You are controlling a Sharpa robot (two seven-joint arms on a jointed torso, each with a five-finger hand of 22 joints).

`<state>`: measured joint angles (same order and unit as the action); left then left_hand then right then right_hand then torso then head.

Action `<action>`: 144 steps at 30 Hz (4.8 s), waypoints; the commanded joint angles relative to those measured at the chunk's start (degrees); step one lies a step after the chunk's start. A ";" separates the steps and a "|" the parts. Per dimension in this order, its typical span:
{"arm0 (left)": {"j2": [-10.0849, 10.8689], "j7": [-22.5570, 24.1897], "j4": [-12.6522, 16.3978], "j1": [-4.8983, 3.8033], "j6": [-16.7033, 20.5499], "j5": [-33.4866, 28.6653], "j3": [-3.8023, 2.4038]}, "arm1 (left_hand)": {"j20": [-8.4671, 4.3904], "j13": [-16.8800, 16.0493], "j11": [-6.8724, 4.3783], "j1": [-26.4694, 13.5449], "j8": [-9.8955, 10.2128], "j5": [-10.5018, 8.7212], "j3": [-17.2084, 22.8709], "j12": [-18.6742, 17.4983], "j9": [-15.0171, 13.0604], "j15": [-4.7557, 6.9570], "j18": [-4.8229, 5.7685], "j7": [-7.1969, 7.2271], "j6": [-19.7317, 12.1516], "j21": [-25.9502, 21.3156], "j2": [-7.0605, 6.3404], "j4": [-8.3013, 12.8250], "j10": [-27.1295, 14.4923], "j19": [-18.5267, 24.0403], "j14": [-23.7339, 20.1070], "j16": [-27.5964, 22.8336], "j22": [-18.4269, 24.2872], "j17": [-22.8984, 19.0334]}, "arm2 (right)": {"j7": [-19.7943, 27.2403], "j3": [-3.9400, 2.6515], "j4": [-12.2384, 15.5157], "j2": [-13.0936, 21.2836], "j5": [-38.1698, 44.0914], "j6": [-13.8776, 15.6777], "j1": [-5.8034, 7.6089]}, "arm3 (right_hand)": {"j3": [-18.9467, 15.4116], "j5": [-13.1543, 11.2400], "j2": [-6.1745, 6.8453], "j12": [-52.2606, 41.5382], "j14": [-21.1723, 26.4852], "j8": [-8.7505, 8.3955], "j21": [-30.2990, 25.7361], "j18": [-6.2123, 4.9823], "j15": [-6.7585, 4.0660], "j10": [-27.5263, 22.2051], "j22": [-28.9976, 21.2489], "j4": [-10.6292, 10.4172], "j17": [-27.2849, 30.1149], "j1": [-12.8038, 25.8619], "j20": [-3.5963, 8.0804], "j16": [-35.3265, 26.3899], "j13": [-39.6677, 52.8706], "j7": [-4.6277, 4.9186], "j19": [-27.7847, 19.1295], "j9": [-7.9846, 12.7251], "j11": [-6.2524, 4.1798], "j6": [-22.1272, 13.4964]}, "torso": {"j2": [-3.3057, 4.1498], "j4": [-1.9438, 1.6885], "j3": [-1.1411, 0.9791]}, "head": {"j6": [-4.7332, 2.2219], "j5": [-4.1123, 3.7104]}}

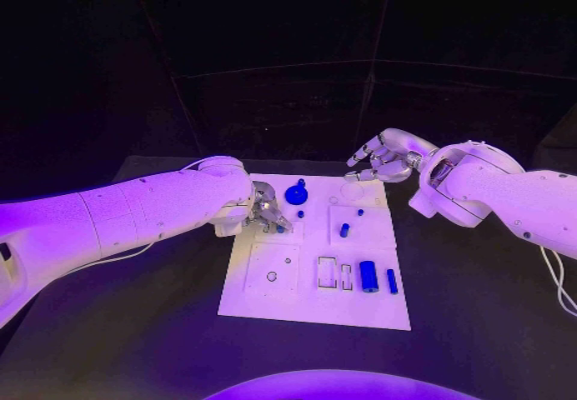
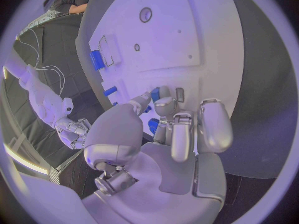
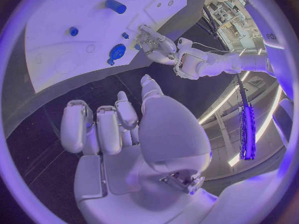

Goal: Assemble the parts on the task board

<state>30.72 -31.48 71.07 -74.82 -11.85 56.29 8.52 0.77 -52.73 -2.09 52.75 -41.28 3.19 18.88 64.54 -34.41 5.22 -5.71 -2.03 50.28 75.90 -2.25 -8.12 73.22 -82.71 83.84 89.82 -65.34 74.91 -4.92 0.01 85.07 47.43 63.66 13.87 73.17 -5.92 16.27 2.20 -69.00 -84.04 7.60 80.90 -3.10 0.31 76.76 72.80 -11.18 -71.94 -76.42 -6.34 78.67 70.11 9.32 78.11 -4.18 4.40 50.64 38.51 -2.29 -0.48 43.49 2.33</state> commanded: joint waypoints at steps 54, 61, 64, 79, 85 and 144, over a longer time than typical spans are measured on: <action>-7.43 4.79 -23.40 -1.69 -10.02 3.86 -6.48 | 1.61 3.00 2.45 9.18 5.91 -0.51 -22.12 -0.77 6.61 -1.62 0.49 -2.77 -4.80 -2.30 2.58 -6.73 -2.60 0.65 6.16 0.18 2.75 15.09 | 0.86 -0.04 -1.25 -1.31 -0.06 0.65 0.10 | -4.19 -6.31 -2.17 -0.26 -2.23 1.06 -0.89 -1.01 -0.24 -0.37 -0.57 -2.22 0.23 0.50 -0.07 -0.67 -0.19 0.23 -0.46 0.13 0.12 -0.89 | 0.17 0.29 -0.01 | -0.58 0.51; -8.31 5.22 -24.76 -1.32 -10.95 4.09 -6.46 | 1.54 2.88 2.33 9.42 5.85 -0.51 -22.81 -0.63 6.85 -1.54 0.54 -2.65 -4.34 -2.14 2.67 -6.97 -2.49 0.56 6.16 0.18 2.46 15.09 | 0.87 -0.04 -1.31 -1.42 -0.06 0.57 0.09 | -4.22 -6.20 -2.22 -0.32 -2.25 1.07 -0.86 -0.99 -0.24 -0.33 -0.50 -2.23 0.16 0.45 -0.07 -0.63 -0.14 0.23 -0.41 0.13 0.12 -0.90 | 0.15 0.26 -0.03 | -0.55 0.38; -8.49 5.25 -25.09 -1.21 -11.61 4.12 -6.46 | 1.52 2.86 2.31 9.74 5.83 -0.51 -22.95 -0.60 6.94 -1.51 0.54 -2.60 -4.19 -2.12 2.78 -6.91 -2.47 0.55 6.16 0.18 2.43 15.09 | 0.87 -0.04 -1.33 -1.45 -0.06 0.53 0.09 | -4.22 -6.20 -2.22 -0.32 -2.25 1.07 -0.86 -0.99 -0.24 -0.33 -0.50 -2.23 0.16 0.45 -0.07 -0.63 -0.14 0.23 -0.41 0.13 0.12 -0.90 | 0.18 0.23 0.01 | -0.53 0.33; -9.10 5.11 -26.46 -0.84 -13.87 4.16 -6.46 | 1.39 2.76 2.18 12.78 5.90 -0.49 -23.50 -0.42 7.73 -1.40 0.60 -2.51 -3.55 -1.97 4.18 -5.73 -2.34 0.47 6.16 0.18 2.11 15.09 | 0.90 -0.04 -1.41 -1.61 -0.06 0.36 0.09 | -4.25 -6.08 -2.26 -0.35 -2.24 1.09 -0.88 -1.00 -0.24 -0.32 -0.53 -2.22 0.19 0.39 -0.07 -0.65 -0.12 0.22 -0.43 0.12 0.12 -0.90 | 0.17 0.24 0.01 | -0.27 0.35; -9.39 5.72 -26.97 -0.65 -14.23 4.16 -6.46 | 1.38 2.59 2.17 13.10 5.88 -0.48 -23.58 -0.28 7.84 -1.39 0.60 -2.48 -3.41 -1.96 4.46 -5.59 -2.22 0.47 6.16 0.18 2.09 15.09 | 0.94 -0.04 -1.49 -1.75 -0.06 0.27 0.09 | -4.31 -5.81 -2.37 -0.37 -2.25 1.14 -0.89 -1.00 -0.25 -0.33 -0.53 -2.21 0.18 0.24 -0.07 -0.65 -0.13 0.22 -0.42 0.12 0.11 -0.90 | 0.15 0.19 0.01 | -0.15 0.20; -4.15 7.92 -19.62 -0.71 -7.86 1.08 -6.49 | 0.93 3.44 1.40 21.41 3.11 -0.52 -0.41 -1.26 8.55 -0.87 0.65 -1.75 -3.50 -2.10 9.34 11.95 -1.22 0.28 6.16 0.18 1.54 15.09 | 0.74 -0.04 -1.68 -1.75 -0.06 -0.13 0.09 | -4.93 -3.71 -2.95 -0.40 -2.25 1.44 -0.98 -1.02 -0.29 -0.40 -0.59 -2.26 0.25 -0.44 -0.03 -0.78 -0.21 0.18 -0.42 0.11 0.05 -0.94 | -0.05 -0.31 -0.07 | 0.55 0.20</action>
<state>26.35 -24.34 50.69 -75.33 -22.47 59.05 2.08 1.80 -49.33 -0.73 74.68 -37.79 2.47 11.13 63.63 -24.34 4.30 -4.82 -3.79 47.06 73.69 6.95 -3.31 71.46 -82.07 84.15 89.82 -63.73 74.91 -4.51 0.01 83.39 45.63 63.65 13.89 73.16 -10.48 12.36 -0.33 -69.23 -84.04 8.85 80.08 -3.11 0.31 76.77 72.29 -13.42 -71.74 -76.77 -6.34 78.15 69.99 9.54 78.11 -4.13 4.40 50.05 38.55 -2.39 -0.52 43.99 2.58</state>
